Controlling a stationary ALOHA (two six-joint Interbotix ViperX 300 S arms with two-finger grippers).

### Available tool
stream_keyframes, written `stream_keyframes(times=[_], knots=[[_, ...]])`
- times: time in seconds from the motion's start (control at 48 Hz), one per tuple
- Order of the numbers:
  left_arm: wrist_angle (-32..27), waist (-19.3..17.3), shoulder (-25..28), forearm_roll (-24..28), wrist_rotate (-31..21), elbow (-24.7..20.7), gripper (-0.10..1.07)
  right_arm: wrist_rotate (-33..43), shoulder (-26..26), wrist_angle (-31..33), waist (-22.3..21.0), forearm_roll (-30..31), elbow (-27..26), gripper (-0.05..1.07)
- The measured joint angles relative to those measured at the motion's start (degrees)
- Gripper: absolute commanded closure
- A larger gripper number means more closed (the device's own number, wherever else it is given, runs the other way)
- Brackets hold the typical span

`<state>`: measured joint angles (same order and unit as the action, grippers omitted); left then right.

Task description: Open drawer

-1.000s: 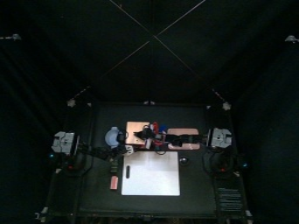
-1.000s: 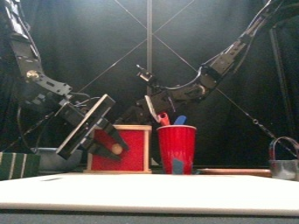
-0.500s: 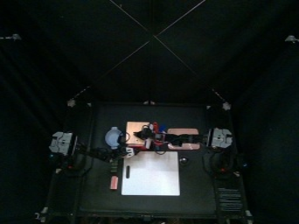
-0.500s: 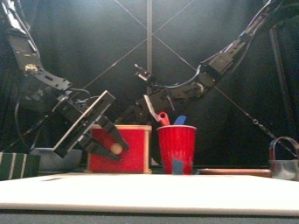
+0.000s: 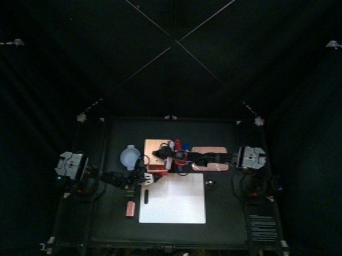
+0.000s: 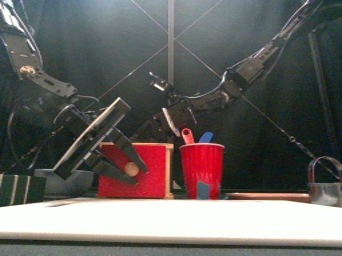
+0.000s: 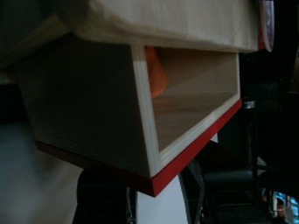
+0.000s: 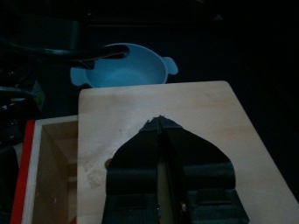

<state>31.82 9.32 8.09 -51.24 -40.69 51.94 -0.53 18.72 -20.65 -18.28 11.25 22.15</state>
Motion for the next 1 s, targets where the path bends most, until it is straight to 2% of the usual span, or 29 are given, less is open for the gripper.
stream_keyframes(times=[0.583, 1.0], knots=[[-0.8, 4.1, -0.2, -1.8, -0.1, -0.6, 0.51, 0.0, 0.0, 0.2, -0.2, 0.1, -0.1, 0.98], [-1.9, 5.5, 1.2, -3.3, -0.2, -3.3, 0.51, 0.1, 0.0, 0.2, -0.4, 0.0, 0.0, 0.98]])
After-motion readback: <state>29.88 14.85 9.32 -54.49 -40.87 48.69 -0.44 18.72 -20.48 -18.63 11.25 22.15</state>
